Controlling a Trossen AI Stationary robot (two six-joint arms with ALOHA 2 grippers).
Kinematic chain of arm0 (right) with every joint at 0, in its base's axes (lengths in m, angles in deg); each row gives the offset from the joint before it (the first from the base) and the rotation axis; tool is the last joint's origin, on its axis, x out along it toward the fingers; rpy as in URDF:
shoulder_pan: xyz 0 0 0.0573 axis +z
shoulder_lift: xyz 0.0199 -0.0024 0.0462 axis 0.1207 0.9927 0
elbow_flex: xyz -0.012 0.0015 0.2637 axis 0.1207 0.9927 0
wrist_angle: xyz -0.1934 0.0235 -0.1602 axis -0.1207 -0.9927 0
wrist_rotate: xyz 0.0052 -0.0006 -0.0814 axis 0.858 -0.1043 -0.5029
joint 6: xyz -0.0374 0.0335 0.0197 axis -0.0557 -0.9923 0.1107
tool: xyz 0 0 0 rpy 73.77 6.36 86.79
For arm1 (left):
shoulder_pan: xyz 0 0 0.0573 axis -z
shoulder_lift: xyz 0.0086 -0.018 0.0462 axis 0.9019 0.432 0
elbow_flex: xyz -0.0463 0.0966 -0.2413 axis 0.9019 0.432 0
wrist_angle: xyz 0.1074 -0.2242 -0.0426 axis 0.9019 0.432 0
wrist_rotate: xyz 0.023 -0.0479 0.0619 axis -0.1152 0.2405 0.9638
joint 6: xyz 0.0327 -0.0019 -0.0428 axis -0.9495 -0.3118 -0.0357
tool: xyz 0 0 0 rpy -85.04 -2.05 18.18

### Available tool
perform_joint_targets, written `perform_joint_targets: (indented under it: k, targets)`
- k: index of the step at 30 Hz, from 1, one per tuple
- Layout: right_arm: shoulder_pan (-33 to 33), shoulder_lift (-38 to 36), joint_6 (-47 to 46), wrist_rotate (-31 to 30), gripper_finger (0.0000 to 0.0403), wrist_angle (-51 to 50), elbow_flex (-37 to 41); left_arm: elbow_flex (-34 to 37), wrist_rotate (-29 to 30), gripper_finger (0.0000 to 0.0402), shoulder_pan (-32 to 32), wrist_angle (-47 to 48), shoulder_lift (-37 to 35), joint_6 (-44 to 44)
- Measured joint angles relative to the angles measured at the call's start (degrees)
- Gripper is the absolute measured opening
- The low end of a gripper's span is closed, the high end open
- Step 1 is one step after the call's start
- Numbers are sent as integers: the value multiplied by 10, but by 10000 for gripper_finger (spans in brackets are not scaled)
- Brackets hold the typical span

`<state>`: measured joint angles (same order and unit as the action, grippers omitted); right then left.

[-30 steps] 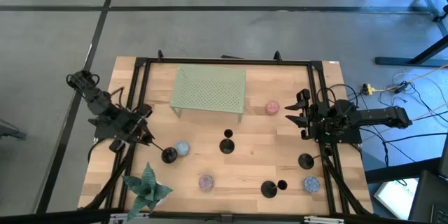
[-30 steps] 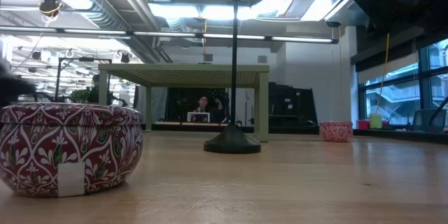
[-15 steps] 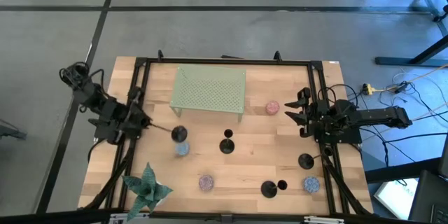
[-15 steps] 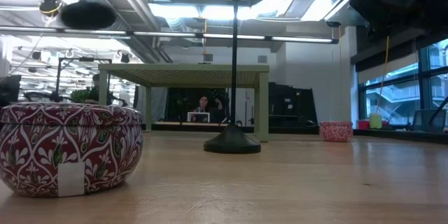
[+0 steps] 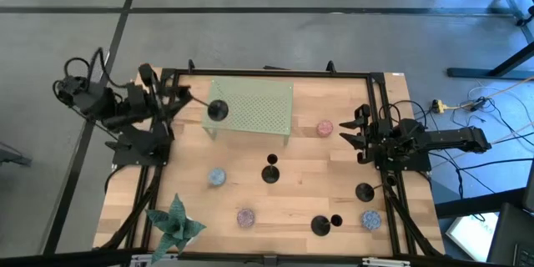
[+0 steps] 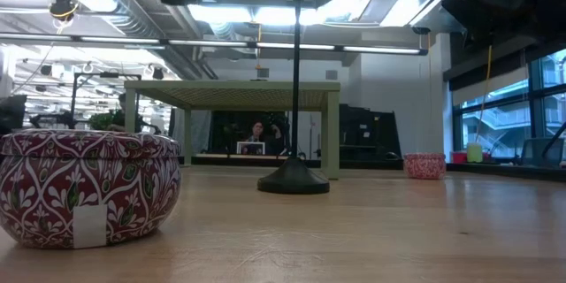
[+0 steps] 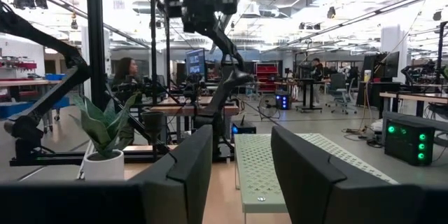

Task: Pick & Place candle stick holders
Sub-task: Put the middle left black candle holder on the shelf

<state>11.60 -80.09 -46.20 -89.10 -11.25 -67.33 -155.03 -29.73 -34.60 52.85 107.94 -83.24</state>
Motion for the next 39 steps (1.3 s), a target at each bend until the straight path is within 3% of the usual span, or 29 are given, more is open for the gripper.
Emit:
perform_joint_targets:
  k: [7, 12, 17, 23, 30, 35, 39]
  targets:
    - [0, 0, 0, 0, 152, 0, 0, -18, -10, 112, -107, 6, 27, 19]
    - [0, 0, -2, 0, 152, 0, 0, -18, -102, 113, -203, 30, 47, 65]
    - [0, 0, -17, -1, 152, 0, 0, -18, -144, 113, -302, 49, 71, 76]
    - [0, 0, -17, -2, 152, 0, 0, -18, -275, 113, -418, 99, 95, 145]
    - [0, 0, -17, -1, 152, 0, 0, -18, -314, 113, -514, 100, 117, 145]
    - [0, 0, -17, -1, 152, 0, 0, -18, -417, 113, -569, 99, 135, 160]
    - [0, 0, -17, -1, 152, 0, 0, -18, -423, 113, -598, 99, 161, 158]
